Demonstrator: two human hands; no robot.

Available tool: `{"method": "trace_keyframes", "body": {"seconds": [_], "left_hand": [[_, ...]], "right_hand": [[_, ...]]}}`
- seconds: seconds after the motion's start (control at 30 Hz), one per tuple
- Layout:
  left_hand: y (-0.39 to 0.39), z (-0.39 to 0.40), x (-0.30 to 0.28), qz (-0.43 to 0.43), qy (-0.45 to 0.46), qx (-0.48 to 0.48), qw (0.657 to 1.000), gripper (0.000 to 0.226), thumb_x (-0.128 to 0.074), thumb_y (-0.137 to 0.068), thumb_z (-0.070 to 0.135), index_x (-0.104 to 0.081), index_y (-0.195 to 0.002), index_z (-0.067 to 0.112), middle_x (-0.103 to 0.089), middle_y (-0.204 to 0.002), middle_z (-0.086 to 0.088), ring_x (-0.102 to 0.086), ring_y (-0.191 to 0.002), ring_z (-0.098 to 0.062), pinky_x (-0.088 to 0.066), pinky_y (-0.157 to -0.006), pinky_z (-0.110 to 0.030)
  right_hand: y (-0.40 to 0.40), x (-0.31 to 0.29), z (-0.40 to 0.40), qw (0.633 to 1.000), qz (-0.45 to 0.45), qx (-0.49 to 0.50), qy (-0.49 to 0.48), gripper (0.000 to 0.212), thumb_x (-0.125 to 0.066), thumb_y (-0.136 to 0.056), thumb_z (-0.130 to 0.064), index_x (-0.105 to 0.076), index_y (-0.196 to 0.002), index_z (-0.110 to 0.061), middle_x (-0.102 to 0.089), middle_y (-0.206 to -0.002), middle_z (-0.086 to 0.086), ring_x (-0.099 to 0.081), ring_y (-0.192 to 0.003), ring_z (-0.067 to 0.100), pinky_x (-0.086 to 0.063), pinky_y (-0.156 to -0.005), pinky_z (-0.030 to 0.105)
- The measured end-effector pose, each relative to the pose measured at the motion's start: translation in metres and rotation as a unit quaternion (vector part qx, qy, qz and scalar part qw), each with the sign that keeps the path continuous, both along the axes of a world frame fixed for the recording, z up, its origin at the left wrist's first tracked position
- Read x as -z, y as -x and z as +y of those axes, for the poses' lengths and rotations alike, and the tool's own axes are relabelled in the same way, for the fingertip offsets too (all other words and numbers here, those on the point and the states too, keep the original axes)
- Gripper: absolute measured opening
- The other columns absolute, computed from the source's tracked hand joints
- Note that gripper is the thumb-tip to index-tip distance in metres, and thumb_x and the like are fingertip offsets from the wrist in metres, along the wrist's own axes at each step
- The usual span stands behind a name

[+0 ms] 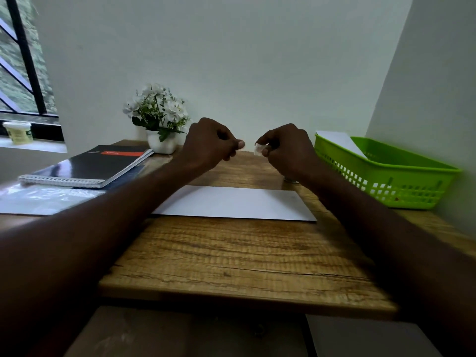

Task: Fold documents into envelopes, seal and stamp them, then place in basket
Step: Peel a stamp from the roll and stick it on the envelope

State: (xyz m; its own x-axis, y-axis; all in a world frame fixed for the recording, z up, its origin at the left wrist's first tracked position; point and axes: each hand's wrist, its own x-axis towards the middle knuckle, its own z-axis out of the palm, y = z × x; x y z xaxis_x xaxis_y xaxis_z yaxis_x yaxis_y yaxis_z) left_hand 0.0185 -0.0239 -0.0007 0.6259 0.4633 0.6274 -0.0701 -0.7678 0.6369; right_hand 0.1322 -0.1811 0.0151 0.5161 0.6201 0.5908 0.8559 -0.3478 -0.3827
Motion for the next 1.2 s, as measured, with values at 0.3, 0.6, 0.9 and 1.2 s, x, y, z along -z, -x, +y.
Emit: {"method": "trace_keyframes", "body": {"seconds": [0.3, 0.6, 0.9, 1.2], "left_hand": [[-0.002, -0.003, -0.001, 0.090, -0.033, 0.045, 0.994, 0.043, -0.055, -0.105, 0.034, -0.064, -0.073, 0.006, -0.072, -0.065, -0.003, -0.065, -0.060, -0.010, -0.049, -0.068, -0.028], [-0.003, -0.006, 0.007, 0.213, -0.029, 0.193, 0.957, 0.029, -0.076, -0.092, 0.029, -0.065, -0.117, 0.017, -0.068, -0.096, 0.001, -0.061, -0.077, 0.001, -0.048, -0.066, -0.014], [0.001, -0.016, 0.007, 0.293, -0.106, 0.218, 0.925, 0.024, -0.078, -0.089, 0.039, -0.074, -0.113, 0.038, -0.069, -0.099, 0.005, -0.056, -0.079, 0.008, -0.042, -0.071, -0.012], [0.003, -0.018, 0.006, 0.307, -0.126, 0.236, 0.913, 0.029, -0.071, -0.096, 0.031, -0.071, -0.125, 0.034, -0.068, -0.106, -0.004, -0.055, -0.082, 0.015, -0.039, -0.073, -0.010]], "right_hand": [[-0.004, -0.002, -0.006, 0.987, 0.125, -0.005, -0.096, 0.014, -0.083, -0.083, -0.032, -0.079, -0.083, -0.019, -0.077, -0.074, -0.001, -0.075, -0.060, 0.014, -0.064, -0.079, 0.045], [-0.003, -0.011, -0.013, 0.969, 0.198, -0.026, -0.148, 0.009, -0.088, -0.078, -0.022, -0.080, -0.079, -0.018, -0.079, -0.084, -0.006, -0.073, -0.077, 0.007, -0.057, -0.070, 0.029], [0.005, -0.016, -0.023, 0.958, 0.278, -0.051, -0.042, 0.018, -0.074, -0.090, -0.006, -0.078, -0.106, -0.012, -0.074, -0.088, 0.008, -0.063, -0.076, 0.015, -0.051, -0.061, 0.025], [0.001, -0.021, -0.055, 0.953, 0.286, -0.019, 0.100, 0.013, -0.080, -0.087, -0.011, -0.081, -0.099, -0.014, -0.080, -0.091, 0.008, -0.074, -0.073, 0.016, -0.056, -0.058, 0.023]]}}
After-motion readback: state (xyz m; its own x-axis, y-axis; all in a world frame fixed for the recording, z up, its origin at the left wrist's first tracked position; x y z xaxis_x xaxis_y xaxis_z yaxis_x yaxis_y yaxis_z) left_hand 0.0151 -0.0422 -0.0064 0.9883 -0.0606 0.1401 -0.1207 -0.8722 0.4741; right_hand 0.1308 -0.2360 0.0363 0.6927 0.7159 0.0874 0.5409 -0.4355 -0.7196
